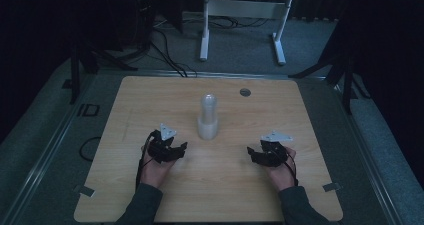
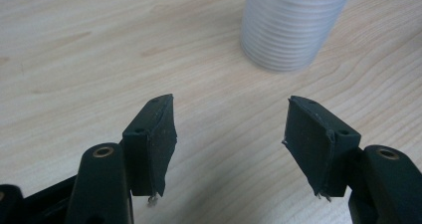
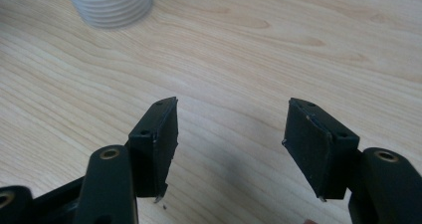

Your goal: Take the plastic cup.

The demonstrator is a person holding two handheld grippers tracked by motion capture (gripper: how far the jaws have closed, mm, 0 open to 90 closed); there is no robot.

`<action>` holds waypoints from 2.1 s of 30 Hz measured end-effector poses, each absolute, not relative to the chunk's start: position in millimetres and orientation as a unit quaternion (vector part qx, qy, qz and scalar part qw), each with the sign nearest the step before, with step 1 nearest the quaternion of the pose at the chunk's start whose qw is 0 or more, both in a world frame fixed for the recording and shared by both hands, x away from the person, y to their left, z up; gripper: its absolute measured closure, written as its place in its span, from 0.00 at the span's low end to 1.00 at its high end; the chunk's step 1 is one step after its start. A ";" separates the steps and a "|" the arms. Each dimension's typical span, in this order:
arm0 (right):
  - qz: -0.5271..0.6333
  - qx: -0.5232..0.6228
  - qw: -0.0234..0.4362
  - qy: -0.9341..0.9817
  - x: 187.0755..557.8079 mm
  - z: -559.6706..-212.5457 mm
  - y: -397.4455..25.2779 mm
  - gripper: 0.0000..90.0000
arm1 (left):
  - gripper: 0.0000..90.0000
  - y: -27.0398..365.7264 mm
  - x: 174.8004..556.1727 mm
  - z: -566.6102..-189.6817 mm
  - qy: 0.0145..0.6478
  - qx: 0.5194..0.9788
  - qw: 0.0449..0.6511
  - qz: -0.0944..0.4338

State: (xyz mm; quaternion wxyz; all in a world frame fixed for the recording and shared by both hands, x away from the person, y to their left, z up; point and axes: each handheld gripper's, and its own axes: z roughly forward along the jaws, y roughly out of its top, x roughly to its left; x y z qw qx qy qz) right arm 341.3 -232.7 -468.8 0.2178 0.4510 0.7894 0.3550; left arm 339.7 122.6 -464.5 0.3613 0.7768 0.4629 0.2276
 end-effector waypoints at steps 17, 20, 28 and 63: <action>0.371 0.419 0.218 0.799 348.8 -448.6 -212.6 0.42 | 0.47 115.0 352.3 -464.4 0.459 0.772 0.389 0.208; 0.378 0.414 0.217 0.799 350.5 -443.1 -209.3 0.42 | 0.47 112.2 352.9 -460.7 0.449 0.772 0.398 0.210; 0.389 0.392 0.214 0.806 358.8 -427.2 -191.0 0.40 | 0.45 104.5 358.0 -451.6 0.430 0.774 0.417 0.205; 0.441 0.342 0.190 0.808 395.9 -376.6 -139.3 0.33 | 0.31 86.3 376.7 -446.0 0.420 0.772 0.430 0.208</action>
